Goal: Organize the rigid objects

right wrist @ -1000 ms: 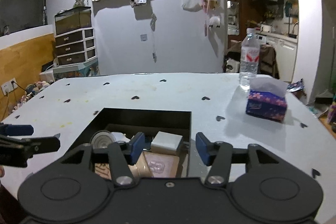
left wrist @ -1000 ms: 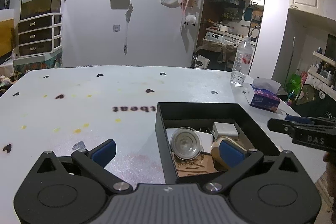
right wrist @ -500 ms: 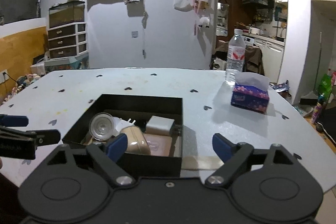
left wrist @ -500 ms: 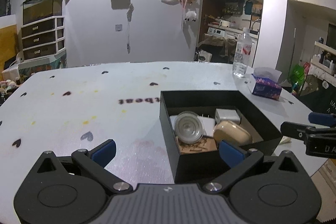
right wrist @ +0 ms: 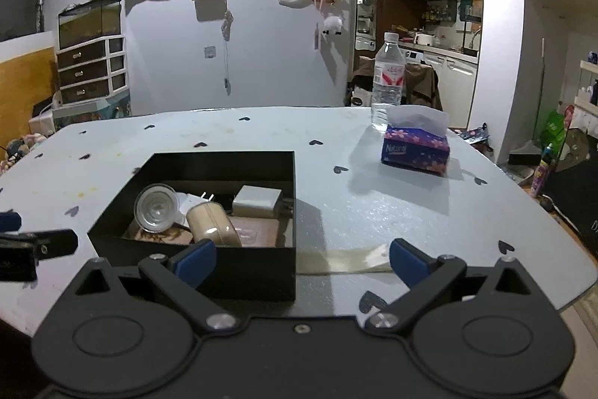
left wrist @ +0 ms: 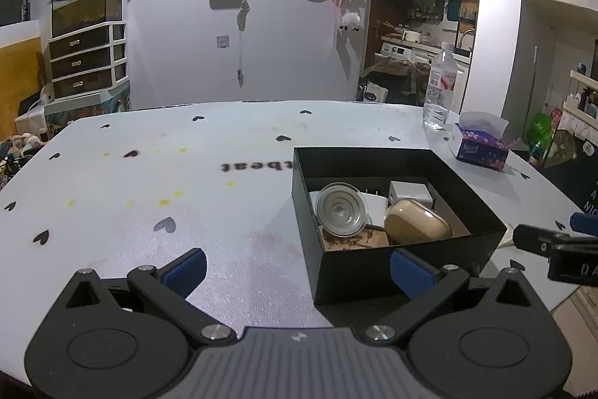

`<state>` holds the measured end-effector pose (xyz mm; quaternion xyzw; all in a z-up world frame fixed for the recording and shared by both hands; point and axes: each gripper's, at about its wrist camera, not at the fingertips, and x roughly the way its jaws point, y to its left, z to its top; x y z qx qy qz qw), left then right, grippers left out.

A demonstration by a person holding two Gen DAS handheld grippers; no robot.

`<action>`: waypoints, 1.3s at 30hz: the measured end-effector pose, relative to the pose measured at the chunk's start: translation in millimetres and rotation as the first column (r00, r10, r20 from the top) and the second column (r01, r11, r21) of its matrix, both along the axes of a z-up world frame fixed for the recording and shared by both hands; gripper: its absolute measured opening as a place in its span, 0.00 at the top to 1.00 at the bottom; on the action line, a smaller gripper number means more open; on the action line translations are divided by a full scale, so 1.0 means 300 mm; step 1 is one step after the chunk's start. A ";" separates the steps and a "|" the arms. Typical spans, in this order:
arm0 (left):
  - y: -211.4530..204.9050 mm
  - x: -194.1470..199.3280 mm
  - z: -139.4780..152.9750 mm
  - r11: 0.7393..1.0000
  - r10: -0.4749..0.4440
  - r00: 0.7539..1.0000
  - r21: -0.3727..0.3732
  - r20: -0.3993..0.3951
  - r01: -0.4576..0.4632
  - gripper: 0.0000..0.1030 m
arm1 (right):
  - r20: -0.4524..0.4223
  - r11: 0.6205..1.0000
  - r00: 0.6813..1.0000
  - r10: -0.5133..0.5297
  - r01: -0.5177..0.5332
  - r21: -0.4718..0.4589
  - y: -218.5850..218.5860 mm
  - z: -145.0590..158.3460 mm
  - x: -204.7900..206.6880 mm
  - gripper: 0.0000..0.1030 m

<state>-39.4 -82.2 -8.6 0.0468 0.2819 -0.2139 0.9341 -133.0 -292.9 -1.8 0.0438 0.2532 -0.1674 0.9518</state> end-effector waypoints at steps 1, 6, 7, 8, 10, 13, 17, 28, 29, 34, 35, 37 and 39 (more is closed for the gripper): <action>0.001 -0.001 0.001 1.000 0.003 1.000 0.000 0.000 -0.003 0.00 | 0.001 1.000 1.000 0.002 -0.002 0.001 0.000 -0.001 -0.001 0.03; 0.005 -0.006 0.003 1.000 0.012 1.000 0.001 0.002 -0.012 0.00 | 0.011 1.000 1.000 0.000 0.000 -0.006 0.004 0.003 -0.007 0.03; 0.004 -0.006 0.005 1.000 0.014 1.000 0.001 0.002 -0.014 0.00 | 0.012 1.000 1.000 -0.001 0.001 -0.009 0.005 0.005 -0.007 0.03; 0.004 -0.006 0.005 1.000 0.014 1.000 0.001 0.002 -0.014 0.00 | 0.014 1.000 1.000 -0.003 0.003 -0.013 0.006 0.007 -0.008 0.03; 0.005 -0.005 0.005 1.000 0.013 1.000 0.003 0.000 -0.013 0.00 | 0.018 1.000 1.000 -0.004 0.004 -0.017 0.008 0.011 -0.008 0.03; 0.008 -0.004 0.006 1.000 0.011 1.000 0.003 -0.001 -0.011 0.00 | 0.018 1.000 1.000 -0.004 0.004 -0.017 0.008 0.011 -0.008 0.03; 0.007 -0.005 0.005 1.000 0.011 1.000 0.004 -0.002 -0.011 0.00 | 0.017 1.000 1.000 -0.006 0.006 -0.014 0.008 0.012 -0.008 0.03; 0.003 -0.003 0.006 1.000 0.010 1.000 0.006 -0.004 -0.010 0.00 | 0.010 1.000 1.000 -0.001 0.001 -0.001 0.005 0.006 -0.004 0.03; 0.003 -0.002 0.006 1.000 0.010 1.000 0.006 -0.004 -0.010 0.00 | 0.010 1.000 1.000 -0.001 0.001 -0.001 0.004 0.006 -0.003 0.03; 0.003 -0.003 0.006 1.000 0.010 1.000 0.006 -0.004 -0.010 0.00 | 0.011 1.000 1.000 -0.003 0.003 0.001 0.004 0.005 -0.002 0.03; 0.003 -0.003 0.006 1.000 0.010 1.000 0.006 -0.004 -0.010 0.00 | 0.011 1.000 1.000 -0.003 0.003 0.001 0.004 0.005 -0.002 0.03; 0.003 -0.003 0.006 1.000 0.010 1.000 0.006 -0.004 -0.010 0.00 | 0.011 1.000 1.000 -0.002 0.002 0.000 0.003 0.005 -0.002 0.03; 0.003 -0.003 0.006 1.000 0.009 1.000 0.005 -0.004 -0.009 0.00 | 0.011 1.000 1.000 -0.002 0.002 0.001 0.003 0.005 -0.002 0.03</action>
